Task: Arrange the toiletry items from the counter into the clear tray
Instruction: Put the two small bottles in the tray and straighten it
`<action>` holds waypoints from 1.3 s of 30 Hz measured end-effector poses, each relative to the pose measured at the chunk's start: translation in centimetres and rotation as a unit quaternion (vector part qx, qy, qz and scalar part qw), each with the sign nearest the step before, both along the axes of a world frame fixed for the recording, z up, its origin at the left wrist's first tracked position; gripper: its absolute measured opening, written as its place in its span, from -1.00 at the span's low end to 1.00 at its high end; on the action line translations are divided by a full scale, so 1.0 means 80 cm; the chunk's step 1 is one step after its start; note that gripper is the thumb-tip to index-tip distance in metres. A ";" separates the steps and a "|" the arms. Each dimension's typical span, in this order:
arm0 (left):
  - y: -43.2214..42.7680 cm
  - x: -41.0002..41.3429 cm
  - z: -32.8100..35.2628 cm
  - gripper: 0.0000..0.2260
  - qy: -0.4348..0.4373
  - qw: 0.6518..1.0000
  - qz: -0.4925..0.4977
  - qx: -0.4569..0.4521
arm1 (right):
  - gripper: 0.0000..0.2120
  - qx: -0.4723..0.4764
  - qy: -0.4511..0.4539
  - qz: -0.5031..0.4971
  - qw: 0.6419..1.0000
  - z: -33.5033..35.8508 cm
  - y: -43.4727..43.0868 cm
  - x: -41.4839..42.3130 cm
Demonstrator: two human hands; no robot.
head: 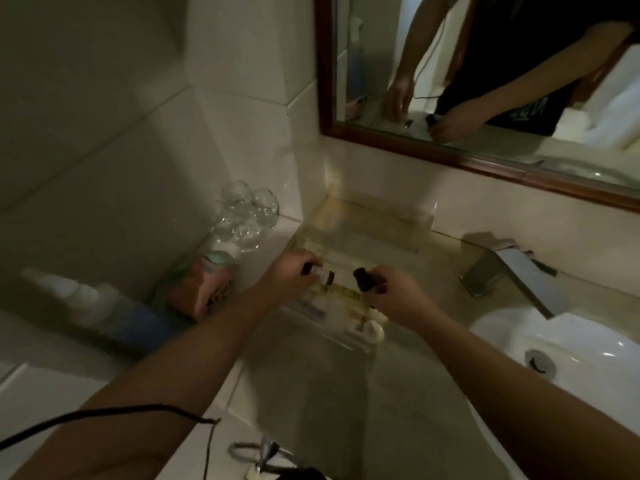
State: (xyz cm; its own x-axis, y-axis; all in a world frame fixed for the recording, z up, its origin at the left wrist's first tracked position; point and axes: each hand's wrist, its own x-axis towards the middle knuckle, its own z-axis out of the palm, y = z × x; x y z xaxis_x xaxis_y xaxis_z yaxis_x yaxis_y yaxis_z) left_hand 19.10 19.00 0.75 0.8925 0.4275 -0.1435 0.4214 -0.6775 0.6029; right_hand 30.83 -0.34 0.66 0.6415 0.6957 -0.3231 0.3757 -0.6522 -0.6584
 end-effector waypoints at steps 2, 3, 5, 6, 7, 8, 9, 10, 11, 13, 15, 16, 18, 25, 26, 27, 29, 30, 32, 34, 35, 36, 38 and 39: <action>0.015 0.008 -0.019 -0.78 0.025 0.999 -0.037 0.015 | -0.76 -0.026 -0.034 0.004 0.999 -0.008 0.014 -0.002; 0.021 0.013 -0.028 -0.79 0.034 0.998 -0.053 0.018 | -0.77 -0.041 -0.055 0.008 0.998 -0.012 0.020 -0.003; 0.031 0.020 -0.040 -0.79 0.050 0.995 -0.077 0.031 | -0.74 -0.073 -0.087 0.014 0.993 -0.019 0.031 -0.006; 0.035 0.022 -0.047 -0.79 0.054 0.994 -0.086 0.036 | -0.73 -0.090 -0.102 0.017 0.991 -0.022 0.036 -0.008; 0.038 0.023 -0.053 -0.79 0.054 0.994 -0.089 0.040 | -0.71 -0.100 -0.114 0.020 0.988 -0.026 0.041 -0.010; 0.042 0.024 -0.059 -0.79 0.050 0.994 -0.088 0.047 | -0.71 -0.108 -0.122 0.022 0.986 -0.030 0.045 -0.012; 0.043 0.023 -0.063 -0.80 0.048 0.994 -0.084 0.053 | -0.70 -0.113 -0.132 0.025 0.984 -0.034 0.049 -0.014; 0.043 0.022 -0.065 -0.80 0.046 0.994 -0.081 0.055 | -0.71 -0.120 -0.143 0.029 0.982 -0.036 0.053 -0.016; 0.043 0.023 -0.066 -0.80 0.043 0.994 -0.081 0.062 | -0.71 -0.124 -0.155 0.032 0.980 -0.039 0.056 -0.016; 0.043 0.026 -0.070 -0.79 0.041 0.990 -0.098 0.096 | -0.73 -0.131 -0.171 0.036 0.976 -0.045 0.061 -0.017; 0.039 0.027 -0.070 -0.80 0.042 0.981 -0.128 0.140 | -0.76 -0.135 -0.183 0.036 0.973 -0.048 0.064 -0.019; 0.038 0.026 -0.069 -0.80 0.039 0.980 -0.132 0.145 | -0.77 -0.135 -0.193 0.037 0.971 -0.049 0.066 -0.020; 0.039 0.024 -0.072 -0.81 0.034 0.981 -0.134 0.137 | -0.82 -0.130 -0.210 0.039 0.968 -0.052 0.067 -0.021; 0.039 0.018 -0.073 -0.81 0.024 0.985 -0.118 0.120 | -0.81 -0.137 -0.235 0.047 0.961 -0.060 0.064 -0.028; 0.039 0.017 -0.074 -0.81 0.019 0.987 -0.111 0.114 | -0.80 -0.135 -0.240 0.051 0.960 -0.060 0.063 -0.028; 0.040 0.015 -0.075 -0.81 0.014 0.990 -0.102 0.101 | -0.78 -0.133 -0.242 0.053 0.960 -0.061 0.063 -0.027; 0.042 0.010 -0.076 -0.82 0.002 0.994 -0.076 0.077 | -0.77 -0.133 -0.242 0.054 0.960 -0.060 0.061 -0.027; 0.043 0.008 -0.075 -0.82 -0.002 0.996 -0.058 0.072 | -0.77 -0.130 -0.242 0.054 0.960 -0.061 0.060 -0.027; 0.043 0.002 -0.075 -0.82 -0.018 0.997 -0.015 0.072 | -0.76 -0.116 -0.236 0.043 0.964 -0.060 0.058 -0.029; 0.045 -0.004 -0.074 -0.77 -0.031 0.997 0.043 0.064 | -0.75 -0.081 -0.224 0.002 0.971 -0.060 0.051 -0.030; 0.047 -0.008 -0.074 -0.74 -0.034 0.995 0.073 0.051 | -0.75 -0.062 -0.219 -0.029 0.973 -0.060 0.045 -0.030; 0.049 -0.012 -0.076 -0.71 -0.039 0.993 0.102 0.037 | -0.76 -0.043 -0.213 -0.067 0.974 -0.060 0.037 -0.032; 0.056 -0.022 -0.082 -0.69 -0.046 0.987 0.156 0.000 | -0.77 0.003 -0.172 -0.159 0.972 -0.058 0.017 -0.036; 0.057 -0.028 -0.084 -0.70 -0.046 0.982 0.182 -0.029 | -0.74 0.023 -0.137 -0.209 0.968 -0.057 0.005 -0.039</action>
State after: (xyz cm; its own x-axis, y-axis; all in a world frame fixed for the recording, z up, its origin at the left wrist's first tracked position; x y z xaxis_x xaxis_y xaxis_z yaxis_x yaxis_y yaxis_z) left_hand 16.83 23.57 -5.97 0.6919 0.7145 -0.1038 0.5717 -0.4543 0.6832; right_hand 27.68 0.05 -3.86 0.9276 0.3660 -0.0752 0.2498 -0.7572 -0.6036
